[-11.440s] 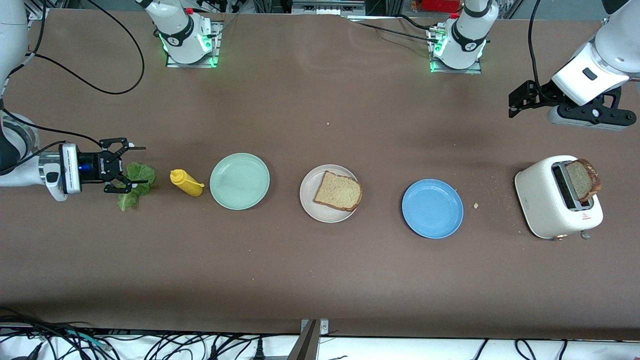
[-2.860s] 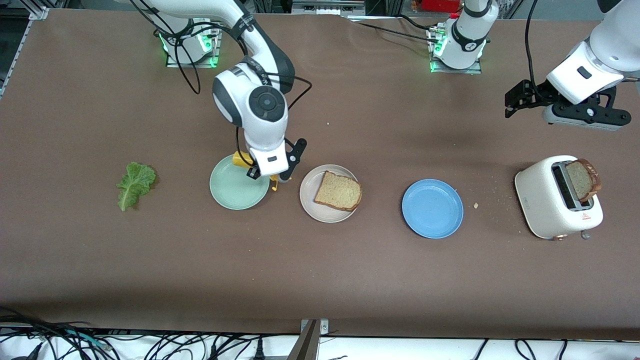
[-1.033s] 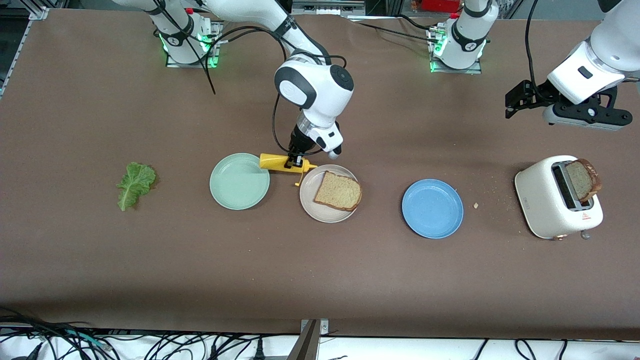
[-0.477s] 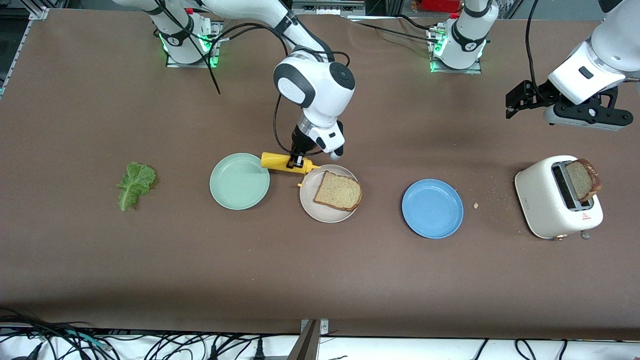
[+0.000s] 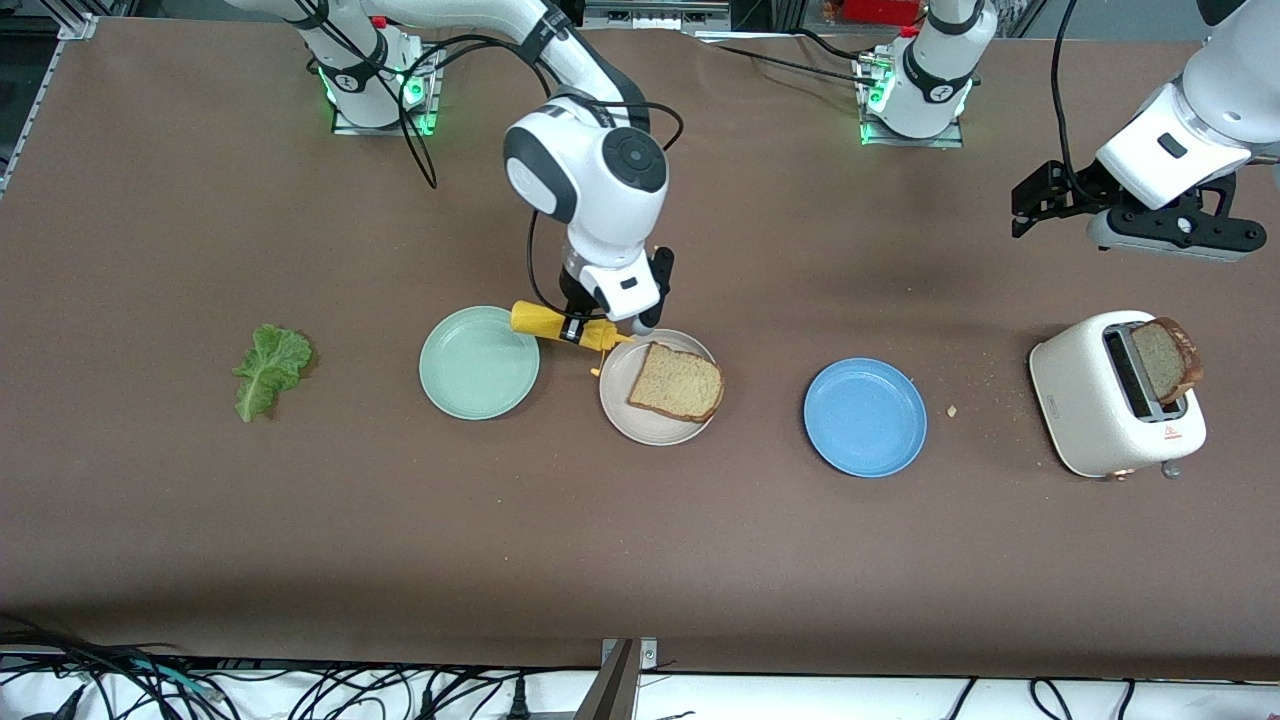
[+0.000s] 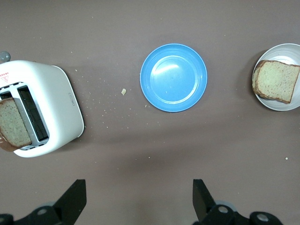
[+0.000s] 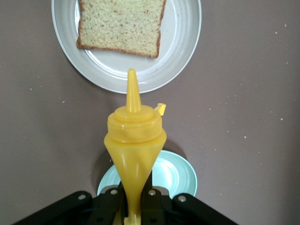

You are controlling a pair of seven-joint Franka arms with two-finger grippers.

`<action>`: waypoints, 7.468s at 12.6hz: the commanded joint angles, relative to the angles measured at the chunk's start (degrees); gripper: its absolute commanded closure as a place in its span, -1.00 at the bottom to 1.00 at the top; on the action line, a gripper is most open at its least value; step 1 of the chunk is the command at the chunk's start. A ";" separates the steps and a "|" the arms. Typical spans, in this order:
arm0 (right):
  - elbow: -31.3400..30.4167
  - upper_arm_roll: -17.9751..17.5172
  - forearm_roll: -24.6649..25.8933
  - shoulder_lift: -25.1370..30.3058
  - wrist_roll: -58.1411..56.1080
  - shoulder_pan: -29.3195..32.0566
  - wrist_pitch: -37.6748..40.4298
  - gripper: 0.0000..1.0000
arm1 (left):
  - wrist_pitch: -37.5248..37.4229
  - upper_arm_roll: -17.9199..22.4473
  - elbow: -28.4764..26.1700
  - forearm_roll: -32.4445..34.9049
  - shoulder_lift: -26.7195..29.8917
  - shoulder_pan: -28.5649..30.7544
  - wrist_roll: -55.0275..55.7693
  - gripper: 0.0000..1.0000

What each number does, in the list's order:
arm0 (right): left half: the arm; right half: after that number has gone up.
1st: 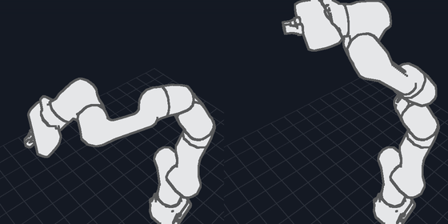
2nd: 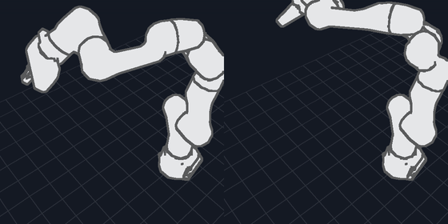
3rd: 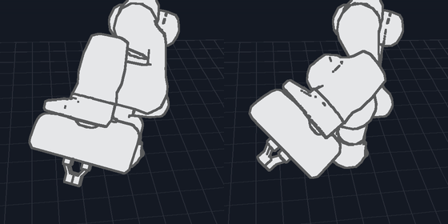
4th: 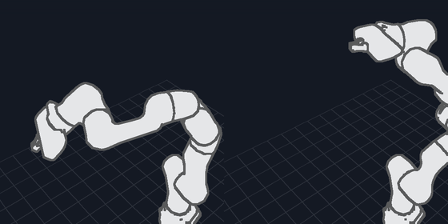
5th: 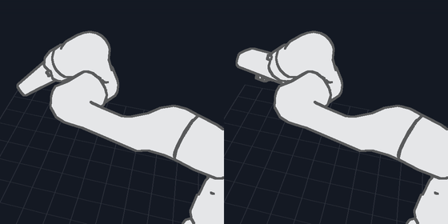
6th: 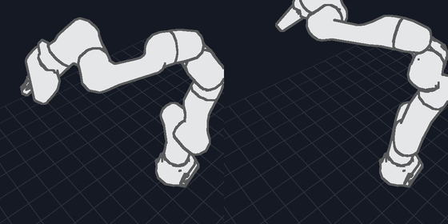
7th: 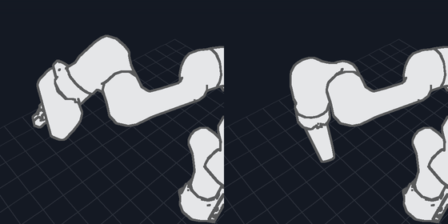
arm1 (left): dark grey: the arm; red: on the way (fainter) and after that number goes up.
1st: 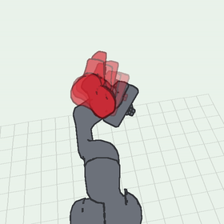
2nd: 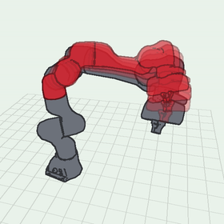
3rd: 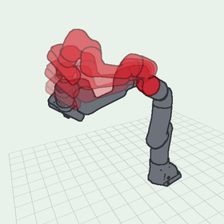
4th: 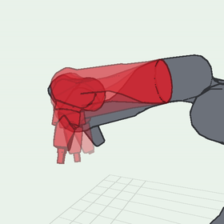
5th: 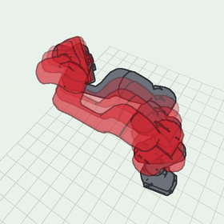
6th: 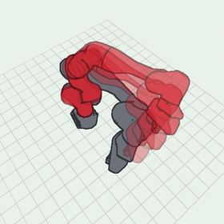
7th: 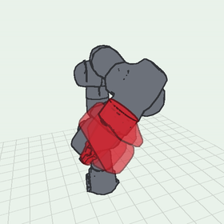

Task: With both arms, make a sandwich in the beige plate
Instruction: 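Carry the yellow bottle back past the mint-green plate with the right gripper, then lower the yellow bottle onto the table and open the right gripper, then move the right gripper over to the lettuce leaf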

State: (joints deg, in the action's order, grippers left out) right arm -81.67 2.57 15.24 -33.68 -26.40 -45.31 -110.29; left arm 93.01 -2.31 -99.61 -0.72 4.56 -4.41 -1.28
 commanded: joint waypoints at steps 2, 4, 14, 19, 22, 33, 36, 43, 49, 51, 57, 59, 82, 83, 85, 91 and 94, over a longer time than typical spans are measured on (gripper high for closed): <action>-0.68 -0.64 -10.29 3.26 -7.94 5.39 0.34 0.77 | -0.20 0.11 1.17 -0.95 -0.60 0.36 -0.56 -1.00; -0.68 -0.64 -15.04 4.14 -11.56 7.59 0.43 0.77 | -0.20 0.11 1.17 -0.95 -0.60 0.36 -0.56 -1.00; -1.29 -0.37 -42.82 8.19 -33.35 20.95 4.64 0.77 | -0.20 0.11 1.17 -1.03 -0.60 0.36 -0.56 -1.00; -2.00 -0.02 -54.16 8.19 -51.43 28.86 10.09 0.77 | -0.20 0.11 1.17 -0.95 -0.60 0.36 -0.56 -1.00; -2.17 0.95 -58.99 7.93 -59.19 32.38 14.74 0.77 | -0.20 0.11 1.17 -0.95 -0.60 0.36 -0.56 -1.00; -4.81 0.95 -67.17 1.96 -89.24 45.39 27.40 0.77 | -0.20 0.11 1.17 -0.95 -0.60 0.36 -0.56 -1.00; -4.81 0.95 -69.11 -1.82 -96.98 48.03 30.39 0.76 | -0.28 0.11 1.17 -0.95 -0.60 0.36 -0.56 -1.00; -4.37 0.51 -69.29 -9.38 -107.80 52.86 34.35 0.74 | -0.20 0.11 1.17 -0.95 -0.60 0.36 -0.56 -1.00; -3.84 0.42 -69.29 -14.39 -112.56 54.54 35.32 0.73 | -0.20 0.11 1.17 -0.95 -0.60 0.36 -0.56 -1.00; -3.84 0.42 -69.20 -15.27 -113.17 54.89 35.32 0.72 | -0.28 0.11 1.17 -1.03 -0.60 0.36 -0.56 -1.00; -3.76 0.51 -69.20 -17.82 -115.01 55.77 35.24 0.69 | -0.28 0.11 1.17 -0.95 -0.60 0.36 -0.56 -1.00; -3.76 0.51 -69.11 -18.26 -115.98 55.86 35.15 0.69 | -0.20 0.11 1.17 -0.95 -0.60 0.36 -0.56 -1.00; 0.63 5.34 -60.33 -14.31 -106.16 56.47 38.66 -1.00 | -0.20 0.11 1.17 -0.95 -0.60 0.36 -0.56 -1.00; 0.90 6.39 -59.54 -14.22 -105.01 56.47 38.58 -1.00 | -0.28 0.11 1.17 -0.95 -0.60 0.36 -0.56 -1.00; 0.82 7.53 -56.48 -12.21 -99.76 56.47 37.97 -1.00 | -0.28 0.11 1.17 -0.95 -0.60 0.36 -0.56 -1.00; 0.73 11.66 -51.54 -9.65 -87.53 56.39 33.31 -1.00 | -0.28 0.11 1.17 -0.95 -0.60 0.36 -0.56 -1.00; 0.03 13.07 -47.86 -7.46 -81.47 56.38 27.35 -1.00 | -0.28 0.11 1.17 -0.95 -0.60 0.36 -0.56 -1.00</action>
State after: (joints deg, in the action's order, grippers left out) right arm -80.84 15.13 -35.21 -43.61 -111.61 11.10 -80.39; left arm 93.01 -2.25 -99.60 -0.72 4.47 -4.36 -1.28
